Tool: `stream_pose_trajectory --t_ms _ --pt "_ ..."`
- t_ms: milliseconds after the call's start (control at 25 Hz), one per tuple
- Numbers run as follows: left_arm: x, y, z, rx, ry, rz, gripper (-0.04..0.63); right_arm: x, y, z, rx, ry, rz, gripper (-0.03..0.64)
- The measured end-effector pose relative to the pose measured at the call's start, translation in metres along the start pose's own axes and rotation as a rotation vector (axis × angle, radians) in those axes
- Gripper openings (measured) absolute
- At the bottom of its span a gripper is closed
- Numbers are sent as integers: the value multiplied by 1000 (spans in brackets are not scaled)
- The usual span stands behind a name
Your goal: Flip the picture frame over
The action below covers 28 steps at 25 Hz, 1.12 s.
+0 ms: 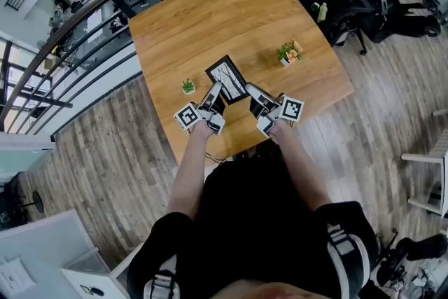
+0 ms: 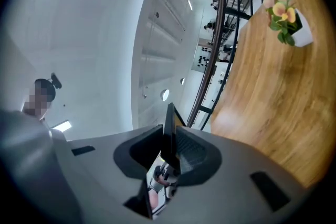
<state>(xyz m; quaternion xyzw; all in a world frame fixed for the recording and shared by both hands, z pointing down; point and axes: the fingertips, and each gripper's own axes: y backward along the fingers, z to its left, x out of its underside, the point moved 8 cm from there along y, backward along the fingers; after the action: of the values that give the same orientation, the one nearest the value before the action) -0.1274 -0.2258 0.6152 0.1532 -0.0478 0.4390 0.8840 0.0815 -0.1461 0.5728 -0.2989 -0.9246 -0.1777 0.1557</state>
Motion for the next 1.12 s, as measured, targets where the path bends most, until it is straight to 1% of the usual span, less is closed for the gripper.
stream_pose_trajectory --t_ms 80,200,280,400,560,680,800,840,880,960,1000,1120 --pt "1 -1 -3 22 14 2 112 -6 5 -2 -7 -17 -7 86" --pt "5 -6 -6 42 6 27 109 -14 12 -3 -13 -25 -7 86" --pt "7 -7 -9 52 0 43 100 -17 15 -4 -2 -7 5 87" --pt "10 -6 -10 55 -8 76 92 -20 21 -6 38 44 40 86" --pt "15 -5 -9 31 -32 111 89 -18 27 -12 89 84 74 81" --pt "17 -6 -8 0 -47 126 89 -16 31 -15 135 104 90 83" --pt "19 -5 -5 -45 -62 140 89 -12 34 -22 184 155 118 83" --pt "19 -4 -5 -71 -73 145 89 -10 36 -25 207 177 135 83" --pt "19 -3 -4 -104 -100 152 89 -9 37 -28 230 195 155 83" --pt "17 -2 -4 -149 -182 172 89 -7 39 -29 260 225 187 83" --pt "17 -3 -5 -153 -208 178 89 -6 39 -29 272 244 201 83" --pt "20 -8 -8 -140 -242 187 89 -6 39 -32 317 315 246 87"
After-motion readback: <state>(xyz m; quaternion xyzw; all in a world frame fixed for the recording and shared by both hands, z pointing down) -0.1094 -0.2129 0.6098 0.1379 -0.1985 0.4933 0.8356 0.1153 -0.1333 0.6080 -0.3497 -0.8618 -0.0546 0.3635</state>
